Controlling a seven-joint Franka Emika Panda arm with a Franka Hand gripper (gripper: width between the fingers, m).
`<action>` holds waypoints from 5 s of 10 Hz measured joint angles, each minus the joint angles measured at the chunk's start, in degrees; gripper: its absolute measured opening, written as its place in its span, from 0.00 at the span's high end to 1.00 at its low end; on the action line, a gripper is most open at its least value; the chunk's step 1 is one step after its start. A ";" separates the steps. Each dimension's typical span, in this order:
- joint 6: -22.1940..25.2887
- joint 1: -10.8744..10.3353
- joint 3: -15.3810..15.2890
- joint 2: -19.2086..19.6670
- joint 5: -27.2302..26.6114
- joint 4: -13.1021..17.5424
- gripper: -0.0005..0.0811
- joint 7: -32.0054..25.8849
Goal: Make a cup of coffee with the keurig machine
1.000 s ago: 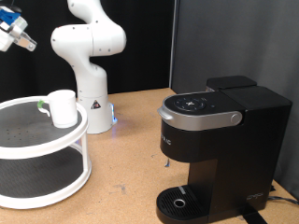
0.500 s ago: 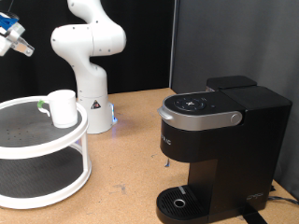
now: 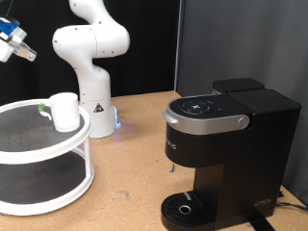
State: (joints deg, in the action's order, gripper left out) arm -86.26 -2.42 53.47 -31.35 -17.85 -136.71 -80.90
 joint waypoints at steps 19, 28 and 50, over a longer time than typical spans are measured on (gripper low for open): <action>-15.68 -2.81 3.82 7.80 -2.06 -10.89 0.01 -8.69; -19.23 0.27 4.46 7.94 0.33 -15.33 0.01 -9.91; -12.00 5.38 -2.25 -0.64 0.21 -12.15 0.91 2.44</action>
State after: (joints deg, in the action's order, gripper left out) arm -98.27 2.96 51.22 -32.00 -17.64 -148.85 -78.46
